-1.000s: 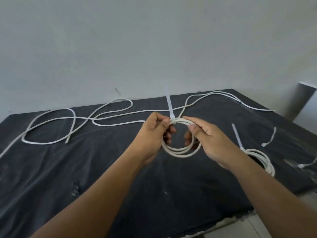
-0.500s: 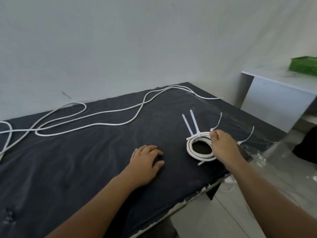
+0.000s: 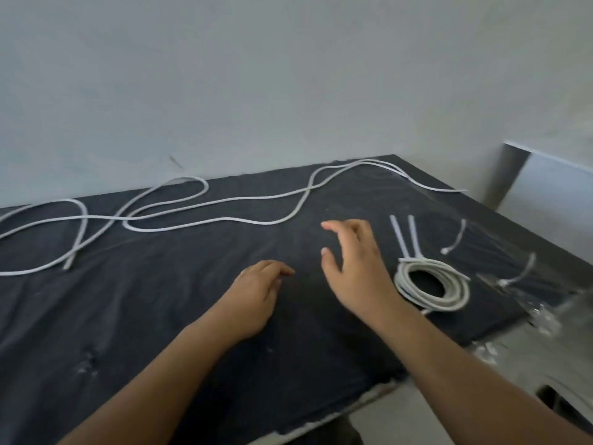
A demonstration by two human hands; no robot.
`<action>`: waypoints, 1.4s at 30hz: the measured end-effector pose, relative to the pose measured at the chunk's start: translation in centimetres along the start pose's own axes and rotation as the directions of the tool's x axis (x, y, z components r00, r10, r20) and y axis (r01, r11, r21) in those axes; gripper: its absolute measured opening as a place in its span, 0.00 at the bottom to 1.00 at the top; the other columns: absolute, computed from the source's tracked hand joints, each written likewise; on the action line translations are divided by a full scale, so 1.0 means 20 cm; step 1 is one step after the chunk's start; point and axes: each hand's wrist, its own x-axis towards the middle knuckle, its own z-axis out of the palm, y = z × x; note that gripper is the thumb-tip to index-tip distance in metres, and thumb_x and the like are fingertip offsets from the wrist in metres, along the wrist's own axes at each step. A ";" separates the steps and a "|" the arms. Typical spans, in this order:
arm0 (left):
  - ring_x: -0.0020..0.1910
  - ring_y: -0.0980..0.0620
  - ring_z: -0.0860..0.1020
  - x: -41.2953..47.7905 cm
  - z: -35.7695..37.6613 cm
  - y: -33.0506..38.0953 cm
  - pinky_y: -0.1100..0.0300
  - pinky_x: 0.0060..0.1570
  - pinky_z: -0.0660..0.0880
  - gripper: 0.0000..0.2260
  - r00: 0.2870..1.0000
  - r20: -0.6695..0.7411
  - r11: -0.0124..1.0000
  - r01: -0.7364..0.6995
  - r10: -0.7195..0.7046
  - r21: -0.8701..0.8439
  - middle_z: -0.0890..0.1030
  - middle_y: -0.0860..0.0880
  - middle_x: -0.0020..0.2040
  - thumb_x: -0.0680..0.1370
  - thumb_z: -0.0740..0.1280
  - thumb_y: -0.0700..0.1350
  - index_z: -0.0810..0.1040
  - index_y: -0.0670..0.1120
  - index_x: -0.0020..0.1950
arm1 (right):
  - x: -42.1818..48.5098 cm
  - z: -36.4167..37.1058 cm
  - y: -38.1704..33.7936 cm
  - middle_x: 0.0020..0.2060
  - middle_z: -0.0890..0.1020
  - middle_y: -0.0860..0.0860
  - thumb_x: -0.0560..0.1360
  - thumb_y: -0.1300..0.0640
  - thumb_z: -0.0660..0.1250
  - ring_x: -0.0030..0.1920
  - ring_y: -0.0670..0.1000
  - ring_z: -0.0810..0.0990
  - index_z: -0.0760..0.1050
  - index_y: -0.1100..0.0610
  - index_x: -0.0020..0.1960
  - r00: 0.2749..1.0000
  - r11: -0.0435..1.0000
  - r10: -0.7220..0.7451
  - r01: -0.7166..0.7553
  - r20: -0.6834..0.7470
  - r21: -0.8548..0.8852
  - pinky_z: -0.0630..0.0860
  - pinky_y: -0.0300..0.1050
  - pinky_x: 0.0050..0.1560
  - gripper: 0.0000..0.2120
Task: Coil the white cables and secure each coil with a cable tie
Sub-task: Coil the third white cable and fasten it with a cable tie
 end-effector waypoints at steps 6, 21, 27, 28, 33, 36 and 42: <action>0.64 0.52 0.70 -0.30 -0.37 -0.46 0.56 0.66 0.66 0.13 0.963 -0.112 0.966 0.252 -0.244 0.058 0.73 0.53 0.64 0.80 0.60 0.45 0.73 0.52 0.64 | 0.07 0.49 -0.40 0.60 0.64 0.45 0.77 0.54 0.63 0.46 0.44 0.73 0.62 0.45 0.69 0.911 0.984 -0.154 0.106 0.382 0.145 0.69 0.37 0.51 0.22; 0.73 0.36 0.55 -0.72 -1.05 -1.42 0.45 0.72 0.54 0.25 0.493 -0.470 0.492 0.860 -0.732 0.135 0.56 0.42 0.76 0.79 0.53 0.41 0.53 0.46 0.77 | 0.34 1.38 -1.11 0.65 0.69 0.45 0.77 0.51 0.61 0.65 0.50 0.68 0.69 0.46 0.68 0.737 0.914 -0.405 0.314 0.541 0.256 0.65 0.50 0.67 0.19; 0.64 0.37 0.64 -0.74 -1.07 -1.46 0.44 0.61 0.64 0.23 0.434 -0.535 0.483 0.874 -0.725 0.054 0.69 0.45 0.66 0.78 0.54 0.37 0.61 0.48 0.73 | 0.39 1.55 -1.23 0.75 0.62 0.48 0.79 0.44 0.58 0.73 0.49 0.61 0.62 0.49 0.75 0.654 0.898 -0.416 0.406 0.632 0.171 0.58 0.49 0.73 0.25; 0.63 0.37 0.65 -0.74 -1.08 -1.47 0.45 0.59 0.64 0.22 0.429 -0.538 0.488 0.872 -0.726 0.037 0.70 0.45 0.63 0.77 0.53 0.37 0.65 0.48 0.71 | 0.40 1.55 -1.24 0.74 0.63 0.49 0.79 0.44 0.58 0.73 0.49 0.61 0.63 0.50 0.74 0.653 0.894 -0.412 0.424 0.636 0.144 0.58 0.49 0.72 0.25; 0.38 0.46 0.76 -0.73 -1.16 -1.35 0.56 0.39 0.72 0.13 0.426 -0.443 0.603 0.671 -0.789 -0.430 0.78 0.45 0.40 0.76 0.56 0.35 0.78 0.48 0.51 | 0.44 1.55 -1.26 0.75 0.61 0.48 0.81 0.45 0.55 0.72 0.49 0.61 0.63 0.50 0.74 0.603 0.910 -0.369 0.391 0.707 0.141 0.55 0.46 0.72 0.24; 0.34 0.52 0.76 -0.74 -1.16 -1.18 0.57 0.39 0.77 0.12 0.513 -0.310 0.528 0.357 -0.800 -0.771 0.74 0.45 0.40 0.79 0.59 0.32 0.76 0.47 0.51 | 0.45 1.51 -1.27 0.72 0.67 0.48 0.80 0.46 0.58 0.67 0.45 0.69 0.68 0.48 0.72 0.637 0.903 -0.430 0.300 0.640 0.308 0.62 0.45 0.70 0.21; 0.32 0.54 0.73 -0.81 -1.06 -0.89 0.64 0.38 0.74 0.15 0.737 -0.415 0.772 0.225 -0.534 -0.594 0.70 0.48 0.34 0.76 0.65 0.31 0.79 0.51 0.50 | 0.43 1.24 -1.41 0.53 0.81 0.43 0.76 0.38 0.60 0.49 0.31 0.76 0.77 0.49 0.62 0.717 0.655 -0.389 -0.227 0.579 0.721 0.71 0.30 0.53 0.21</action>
